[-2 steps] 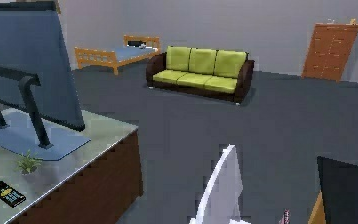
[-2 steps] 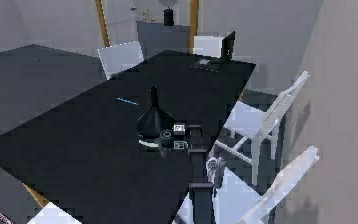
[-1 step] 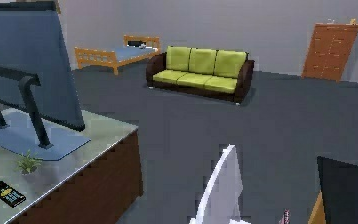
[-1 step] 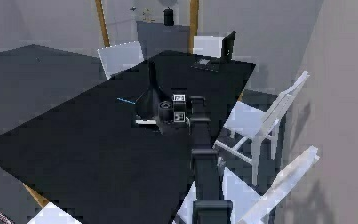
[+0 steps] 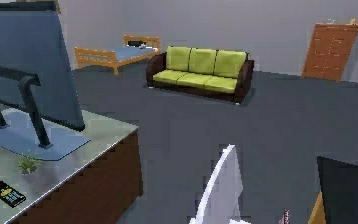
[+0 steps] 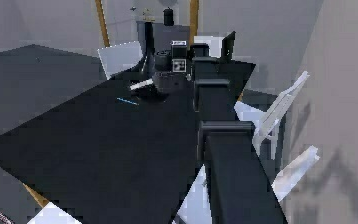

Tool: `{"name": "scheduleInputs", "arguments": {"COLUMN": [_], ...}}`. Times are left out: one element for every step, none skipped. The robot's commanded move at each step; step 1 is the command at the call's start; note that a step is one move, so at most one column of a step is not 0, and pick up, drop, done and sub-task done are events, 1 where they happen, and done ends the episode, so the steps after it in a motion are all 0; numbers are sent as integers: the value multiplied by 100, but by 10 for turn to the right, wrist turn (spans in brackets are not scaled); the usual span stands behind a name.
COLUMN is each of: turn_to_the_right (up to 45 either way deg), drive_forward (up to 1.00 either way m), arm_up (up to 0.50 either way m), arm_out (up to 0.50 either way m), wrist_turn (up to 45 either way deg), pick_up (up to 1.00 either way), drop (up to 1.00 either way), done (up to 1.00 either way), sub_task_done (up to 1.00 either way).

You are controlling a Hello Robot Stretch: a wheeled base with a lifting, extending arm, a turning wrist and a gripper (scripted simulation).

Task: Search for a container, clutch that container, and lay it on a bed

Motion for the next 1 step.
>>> {"name": "scheduleInputs", "arguments": {"turn_to_the_right": [0], "drive_forward": [0], "arm_up": [0], "arm_out": [0], "wrist_turn": [-450], "pick_up": [0], "drop": [0], "done": [0], "sub_task_done": [0]}}
